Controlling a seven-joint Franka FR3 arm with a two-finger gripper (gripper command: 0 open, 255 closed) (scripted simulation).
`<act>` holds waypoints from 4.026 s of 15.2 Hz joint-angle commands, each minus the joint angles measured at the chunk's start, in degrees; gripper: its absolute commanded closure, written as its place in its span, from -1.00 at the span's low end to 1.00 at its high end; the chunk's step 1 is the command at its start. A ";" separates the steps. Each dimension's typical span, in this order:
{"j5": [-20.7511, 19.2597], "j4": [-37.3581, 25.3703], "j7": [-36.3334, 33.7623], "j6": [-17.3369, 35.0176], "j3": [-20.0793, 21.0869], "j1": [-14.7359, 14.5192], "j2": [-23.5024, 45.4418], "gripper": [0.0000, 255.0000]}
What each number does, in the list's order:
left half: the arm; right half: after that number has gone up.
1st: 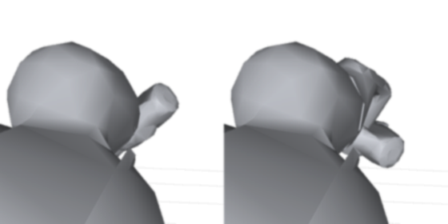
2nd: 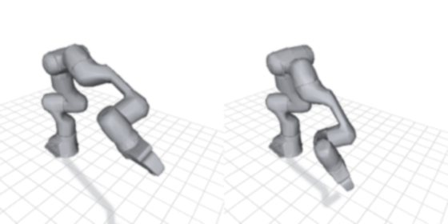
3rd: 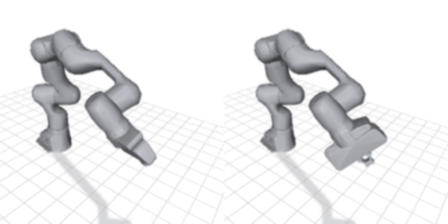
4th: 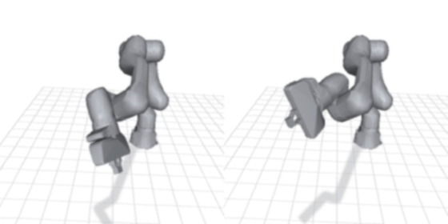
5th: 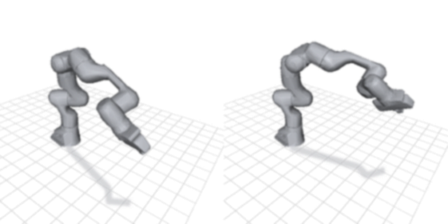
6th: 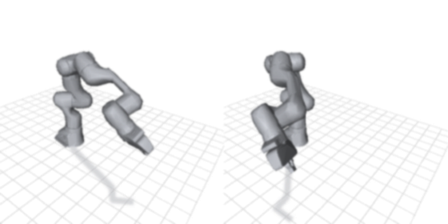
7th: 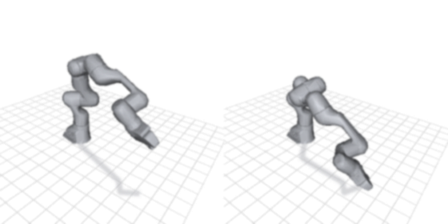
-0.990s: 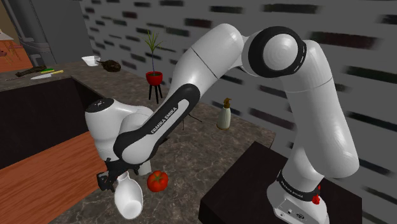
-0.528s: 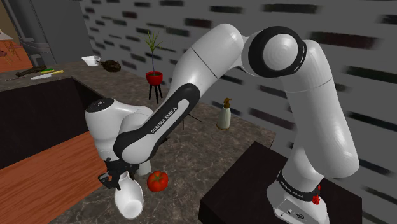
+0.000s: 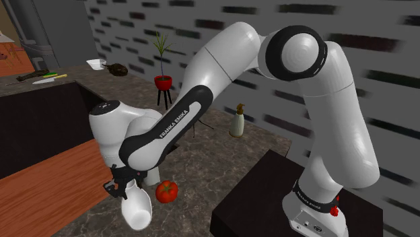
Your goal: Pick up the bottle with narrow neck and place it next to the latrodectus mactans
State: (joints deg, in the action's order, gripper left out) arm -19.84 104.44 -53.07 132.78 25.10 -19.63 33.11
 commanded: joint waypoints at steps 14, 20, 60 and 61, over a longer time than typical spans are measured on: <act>4.14 -1.92 2.60 -8.29 2.71 1.78 -6.94 1.00; 5.61 -3.48 3.56 -11.89 3.50 2.28 -9.23 1.00; 10.11 -24.86 8.12 -38.66 5.31 2.86 -15.68 1.00; 10.85 -23.06 9.52 -38.04 5.04 4.21 -17.10 1.00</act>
State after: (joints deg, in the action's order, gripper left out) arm -9.50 80.29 -44.73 94.37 30.40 -16.46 16.93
